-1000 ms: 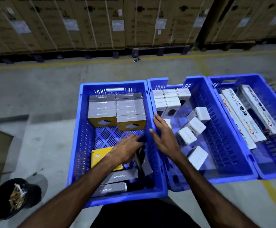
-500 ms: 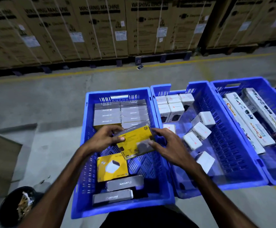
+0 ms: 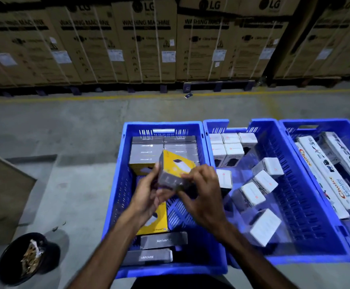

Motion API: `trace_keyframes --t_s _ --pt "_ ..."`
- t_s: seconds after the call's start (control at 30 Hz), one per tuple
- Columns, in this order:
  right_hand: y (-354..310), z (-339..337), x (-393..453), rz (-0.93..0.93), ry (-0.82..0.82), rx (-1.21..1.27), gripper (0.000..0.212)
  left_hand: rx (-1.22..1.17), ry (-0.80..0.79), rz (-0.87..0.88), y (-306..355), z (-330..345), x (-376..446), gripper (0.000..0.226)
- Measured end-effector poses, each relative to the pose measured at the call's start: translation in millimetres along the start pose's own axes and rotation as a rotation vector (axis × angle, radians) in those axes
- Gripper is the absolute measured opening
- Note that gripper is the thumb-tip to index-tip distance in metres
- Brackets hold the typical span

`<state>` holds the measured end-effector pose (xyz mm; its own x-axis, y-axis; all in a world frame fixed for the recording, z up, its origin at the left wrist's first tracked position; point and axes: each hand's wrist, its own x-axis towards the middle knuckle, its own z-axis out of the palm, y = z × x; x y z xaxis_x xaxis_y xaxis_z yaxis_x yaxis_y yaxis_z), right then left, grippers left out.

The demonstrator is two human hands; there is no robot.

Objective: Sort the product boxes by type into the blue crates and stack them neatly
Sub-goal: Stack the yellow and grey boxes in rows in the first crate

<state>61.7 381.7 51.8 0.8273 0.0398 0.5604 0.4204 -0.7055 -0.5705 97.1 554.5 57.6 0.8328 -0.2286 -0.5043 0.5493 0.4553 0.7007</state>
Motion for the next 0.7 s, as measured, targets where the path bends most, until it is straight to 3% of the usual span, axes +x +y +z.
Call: trace_keyframes --t_s 0.1,0.2,0.3,0.37,0.5,0.63,0.7 --pt "-2.6 17.4 -14.8 -0.217 -0.010 -0.128 0.015 -0.112 -0.080 -0.064 5.1 1.7 -8.9 0.050" --pt "-0.6 24.2 -20.5 -0.281 -0.037 -0.131 0.015 0.113 -0.022 0.024 11.2 -12.3 -9.1 0.040" --pt "9.1 19.4 -21.6 -0.196 -0.109 -0.103 0.028 0.319 0.101 0.147 25.4 -26.3 -6.5 0.021" --pt "22.2 12.3 -18.5 -0.094 -0.148 -0.129 0.031 0.517 0.164 0.234 43.0 -36.5 -2.2 0.024" --pt "55.6 2.6 -13.0 0.119 -0.214 -0.257 0.038 1.036 0.106 0.342 78.9 -52.0 9.1 0.041" --pt "77.7 1.7 -19.5 0.210 -0.282 -0.346 0.038 1.663 0.123 0.460 100.7 -51.2 23.9 0.057" --pt "82.8 3.6 -24.5 0.226 -0.296 -0.356 0.035 1.846 0.163 0.499 103.6 -49.1 34.1 0.057"
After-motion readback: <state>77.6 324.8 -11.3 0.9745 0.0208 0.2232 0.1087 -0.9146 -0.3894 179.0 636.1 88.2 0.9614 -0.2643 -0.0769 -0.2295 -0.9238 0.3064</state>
